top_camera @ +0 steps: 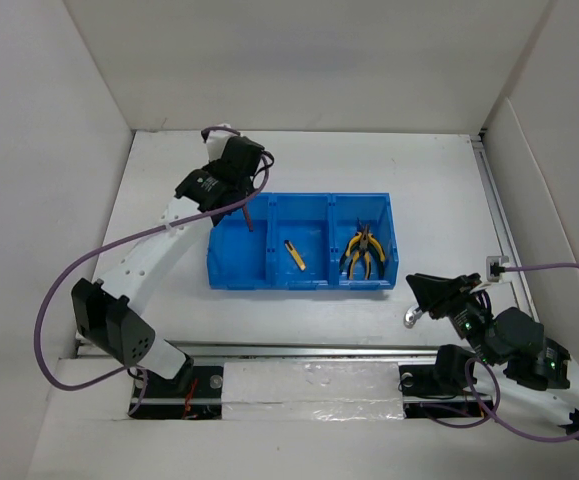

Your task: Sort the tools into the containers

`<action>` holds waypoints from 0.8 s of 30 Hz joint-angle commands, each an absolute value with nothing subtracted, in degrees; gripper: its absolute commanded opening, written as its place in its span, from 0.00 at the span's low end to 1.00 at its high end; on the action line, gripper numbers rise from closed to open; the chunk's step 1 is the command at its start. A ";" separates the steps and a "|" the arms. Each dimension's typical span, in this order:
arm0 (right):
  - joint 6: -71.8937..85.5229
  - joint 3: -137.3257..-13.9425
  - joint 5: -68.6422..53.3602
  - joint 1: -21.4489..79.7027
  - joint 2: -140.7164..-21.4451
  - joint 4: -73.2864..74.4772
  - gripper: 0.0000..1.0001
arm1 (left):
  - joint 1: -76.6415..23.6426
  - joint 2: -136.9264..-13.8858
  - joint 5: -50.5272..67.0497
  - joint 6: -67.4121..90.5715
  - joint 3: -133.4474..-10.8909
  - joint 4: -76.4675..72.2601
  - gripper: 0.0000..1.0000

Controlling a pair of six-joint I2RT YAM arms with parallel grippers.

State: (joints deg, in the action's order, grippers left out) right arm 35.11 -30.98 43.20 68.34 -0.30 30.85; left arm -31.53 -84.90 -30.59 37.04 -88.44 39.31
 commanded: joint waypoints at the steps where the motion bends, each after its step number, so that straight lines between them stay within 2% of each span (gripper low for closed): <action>1: 34.01 -31.20 43.33 68.73 12.66 28.48 0.35 | -32.17 -83.41 -29.36 31.82 -84.91 34.81 0.00; 10: 34.01 -31.20 43.07 68.73 12.75 28.39 0.35 | -32.17 -84.55 -26.20 28.74 -75.94 31.30 0.00; 24: 34.02 -31.11 42.89 68.73 12.92 28.48 0.35 | -32.17 -90.26 -28.74 31.03 -73.39 35.16 0.00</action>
